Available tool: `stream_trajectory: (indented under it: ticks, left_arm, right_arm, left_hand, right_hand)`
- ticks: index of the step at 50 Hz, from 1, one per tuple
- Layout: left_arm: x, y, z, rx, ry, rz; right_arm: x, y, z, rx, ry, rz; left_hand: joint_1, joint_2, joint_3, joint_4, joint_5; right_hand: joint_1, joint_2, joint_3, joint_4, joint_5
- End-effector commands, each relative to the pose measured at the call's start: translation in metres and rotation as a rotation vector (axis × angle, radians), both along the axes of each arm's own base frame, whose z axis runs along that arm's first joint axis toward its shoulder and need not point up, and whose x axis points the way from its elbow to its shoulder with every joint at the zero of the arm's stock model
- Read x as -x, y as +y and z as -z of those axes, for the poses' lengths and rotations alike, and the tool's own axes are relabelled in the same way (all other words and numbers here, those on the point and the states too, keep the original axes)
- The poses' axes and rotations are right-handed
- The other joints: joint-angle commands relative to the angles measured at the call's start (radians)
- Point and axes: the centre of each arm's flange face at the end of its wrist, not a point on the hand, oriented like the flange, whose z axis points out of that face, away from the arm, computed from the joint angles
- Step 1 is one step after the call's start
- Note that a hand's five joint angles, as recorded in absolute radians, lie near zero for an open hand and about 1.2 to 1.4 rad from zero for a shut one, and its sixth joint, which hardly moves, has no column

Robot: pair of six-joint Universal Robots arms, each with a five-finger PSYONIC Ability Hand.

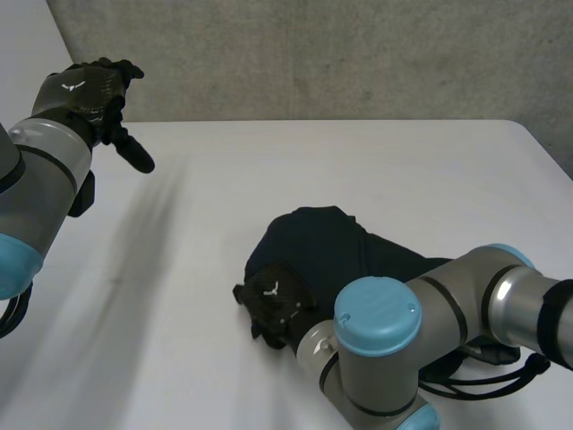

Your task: Fold the shorts.

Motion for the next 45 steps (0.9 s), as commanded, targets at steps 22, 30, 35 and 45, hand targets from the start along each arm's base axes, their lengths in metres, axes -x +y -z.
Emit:
stream_trajectory:
  ticks: [22,30,35,45]
  left_arm:
    - [0.056,0.007,0.100,-0.259,-0.064,0.278]
    - [0.089,0.012,0.129,-0.331,-0.009,0.361]
    - [0.107,0.011,0.139,-0.363,0.057,0.384]
    - [0.127,0.027,0.168,-0.599,0.162,0.516]
  right_arm:
    - [0.070,-0.029,-0.187,0.097,-0.197,0.183]
    - [0.079,-0.012,-0.202,0.115,-0.217,0.147]
    - [0.087,-0.007,-0.208,0.123,-0.220,0.156]
    - [0.103,-0.011,-0.221,0.166,-0.243,0.202]
  left_hand:
    - [0.000,0.001,-0.015,-0.010,-0.026]
    - [0.003,0.004,-0.012,-0.007,-0.023]
    - [0.041,0.042,0.026,0.031,0.015]
    - [0.345,0.346,0.330,0.335,0.319]
  right_hand:
    - [0.502,0.258,0.252,0.236,0.311]
    - [0.502,0.258,0.252,0.236,0.311]
    - [0.502,0.258,0.252,0.236,0.311]
    - [0.502,0.258,0.252,0.236,0.311]
